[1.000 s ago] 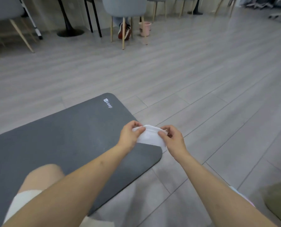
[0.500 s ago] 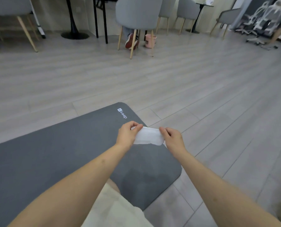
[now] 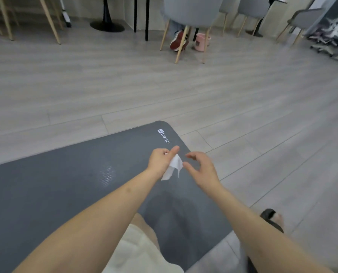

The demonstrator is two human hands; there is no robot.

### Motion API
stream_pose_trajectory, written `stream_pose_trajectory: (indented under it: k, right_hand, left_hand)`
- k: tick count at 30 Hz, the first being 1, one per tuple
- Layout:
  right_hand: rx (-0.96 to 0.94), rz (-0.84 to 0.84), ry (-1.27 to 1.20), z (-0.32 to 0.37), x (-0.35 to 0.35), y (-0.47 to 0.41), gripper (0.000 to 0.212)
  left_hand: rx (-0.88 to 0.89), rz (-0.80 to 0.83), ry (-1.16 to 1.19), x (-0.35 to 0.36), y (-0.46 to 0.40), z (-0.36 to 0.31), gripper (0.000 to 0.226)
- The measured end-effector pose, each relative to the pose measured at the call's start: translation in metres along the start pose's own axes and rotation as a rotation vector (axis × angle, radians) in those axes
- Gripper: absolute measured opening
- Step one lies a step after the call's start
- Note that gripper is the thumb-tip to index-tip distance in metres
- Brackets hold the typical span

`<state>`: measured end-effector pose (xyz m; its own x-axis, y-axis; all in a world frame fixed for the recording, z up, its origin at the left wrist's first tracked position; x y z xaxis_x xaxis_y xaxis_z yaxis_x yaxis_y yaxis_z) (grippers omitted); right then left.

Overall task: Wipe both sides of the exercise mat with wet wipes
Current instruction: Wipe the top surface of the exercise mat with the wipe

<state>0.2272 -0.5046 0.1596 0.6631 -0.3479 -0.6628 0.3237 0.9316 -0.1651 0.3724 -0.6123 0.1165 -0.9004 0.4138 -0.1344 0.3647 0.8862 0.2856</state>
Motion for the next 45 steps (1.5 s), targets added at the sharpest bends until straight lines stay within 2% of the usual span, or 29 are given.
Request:
stream_pose_trajectory:
  k: [2, 6, 12, 17, 21, 23, 26, 31, 37, 42, 45]
  right_hand:
    - [-0.078, 0.053, 0.024, 0.005, 0.016, 0.001, 0.025]
    - [-0.163, 0.101, 0.128, 0.010, 0.043, 0.007, 0.047]
    - [-0.217, 0.006, 0.118, 0.027, 0.047, -0.004, 0.020]
    - [0.002, -0.051, -0.073, 0.023, 0.032, -0.015, 0.012]
    - [0.098, 0.001, -0.062, 0.018, 0.033, -0.025, 0.012]
    - [0.111, 0.013, -0.074, 0.015, 0.038, -0.031, 0.018]
    - [0.162, 0.025, -0.167, 0.009, 0.048, -0.045, 0.018]
    - [0.251, 0.023, -0.268, -0.003, 0.061, -0.070, 0.019]
    - [0.340, 0.160, -0.345, -0.012, 0.086, -0.082, 0.023]
    - [0.408, 0.177, -0.490, -0.018, 0.103, -0.079, 0.020]
    - [0.388, 0.144, -0.485, -0.016, 0.102, -0.076, 0.019]
  left_hand:
    - [-0.042, -0.008, 0.027, -0.008, -0.001, 0.006, 0.062]
    - [-0.120, 0.000, 0.022, -0.020, 0.003, 0.019, 0.061]
    - [-0.172, 0.067, 0.112, -0.027, 0.011, 0.023, 0.055]
    - [-0.117, 0.183, 0.268, -0.023, 0.030, 0.012, 0.056]
    - [-0.096, 0.242, 0.284, -0.016, 0.033, 0.029, 0.064]
    - [-0.090, 0.226, 0.217, -0.015, 0.029, 0.041, 0.061]
    - [-0.073, 0.164, 0.140, -0.022, 0.022, 0.056, 0.037]
    - [-0.205, -0.004, 0.277, -0.055, 0.004, 0.082, 0.033]
    - [-0.286, -0.178, 0.452, -0.085, -0.015, 0.090, 0.031]
    - [-0.266, -0.169, 0.516, -0.087, -0.015, 0.092, 0.027]
    - [-0.255, -0.125, 0.566, -0.083, -0.010, 0.096, 0.028]
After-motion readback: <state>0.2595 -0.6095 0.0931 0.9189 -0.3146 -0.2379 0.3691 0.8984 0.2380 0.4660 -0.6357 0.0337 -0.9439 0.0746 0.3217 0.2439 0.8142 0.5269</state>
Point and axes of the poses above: each hand's wrist, its own y-axis away from the middle knuckle, its own x-axis out of the palm, z = x × y, the point moved 9 cm from there along -y, towards the middle knuckle, and after that the axes turned 2 degrees about -x, right-handed, at the moved point
